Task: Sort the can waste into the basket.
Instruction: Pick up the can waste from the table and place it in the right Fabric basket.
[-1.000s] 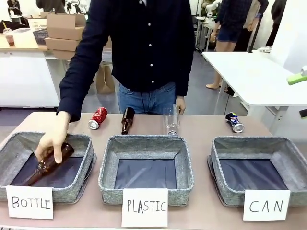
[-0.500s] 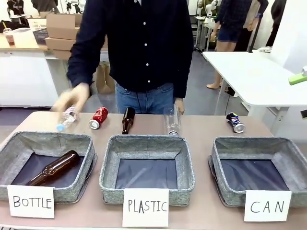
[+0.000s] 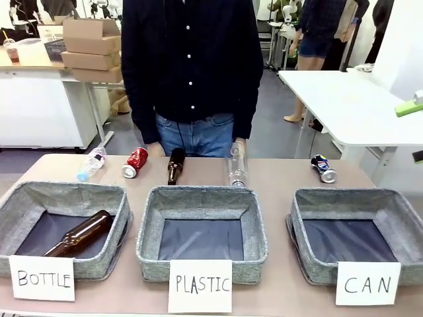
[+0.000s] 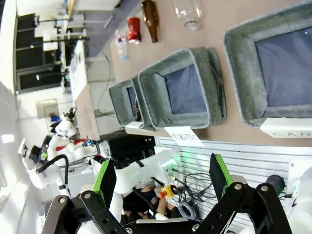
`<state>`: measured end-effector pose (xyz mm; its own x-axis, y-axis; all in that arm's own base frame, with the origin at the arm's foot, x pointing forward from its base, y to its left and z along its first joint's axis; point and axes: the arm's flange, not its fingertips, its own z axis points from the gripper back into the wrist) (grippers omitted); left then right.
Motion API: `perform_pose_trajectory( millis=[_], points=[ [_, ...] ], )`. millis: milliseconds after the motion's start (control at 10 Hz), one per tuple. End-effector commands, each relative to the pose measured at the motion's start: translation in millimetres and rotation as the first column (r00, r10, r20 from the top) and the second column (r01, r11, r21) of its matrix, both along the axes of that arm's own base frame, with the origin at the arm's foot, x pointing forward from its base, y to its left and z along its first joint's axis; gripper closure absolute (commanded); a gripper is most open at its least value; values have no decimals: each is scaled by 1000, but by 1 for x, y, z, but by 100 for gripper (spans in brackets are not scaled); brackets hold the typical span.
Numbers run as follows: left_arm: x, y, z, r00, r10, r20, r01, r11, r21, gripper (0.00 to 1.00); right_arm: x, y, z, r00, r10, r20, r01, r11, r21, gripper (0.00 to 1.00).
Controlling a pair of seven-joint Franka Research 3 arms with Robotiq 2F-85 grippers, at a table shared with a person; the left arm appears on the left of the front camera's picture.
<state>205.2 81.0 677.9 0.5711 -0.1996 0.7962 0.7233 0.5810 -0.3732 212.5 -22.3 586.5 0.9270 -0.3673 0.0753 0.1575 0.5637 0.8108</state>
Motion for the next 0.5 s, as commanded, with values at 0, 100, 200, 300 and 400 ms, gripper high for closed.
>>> perform_pose_trajectory(
  millis=[0,100,200,300,400],
  points=[
    [65,-40,-41,994,-111,12,107,978,179,0,0,0,2,1000,14,17,-14,1000,17,0],
    [83,-56,-59,993,-117,22,107,959,263,0,0,0,2,1000,14,17,-14,1000,17,0],
    [98,-73,-78,988,-157,10,148,945,291,0,0,0,2,1000,14,17,-14,1000,17,0],
    [110,-84,-96,993,-118,-10,115,950,290,0,0,0,2,1000,14,17,-14,1000,17,0],
    [104,-76,-92,970,-33,-241,66,989,133,0,0,0,2,1000,14,17,-14,1000,17,0]
  ],
)
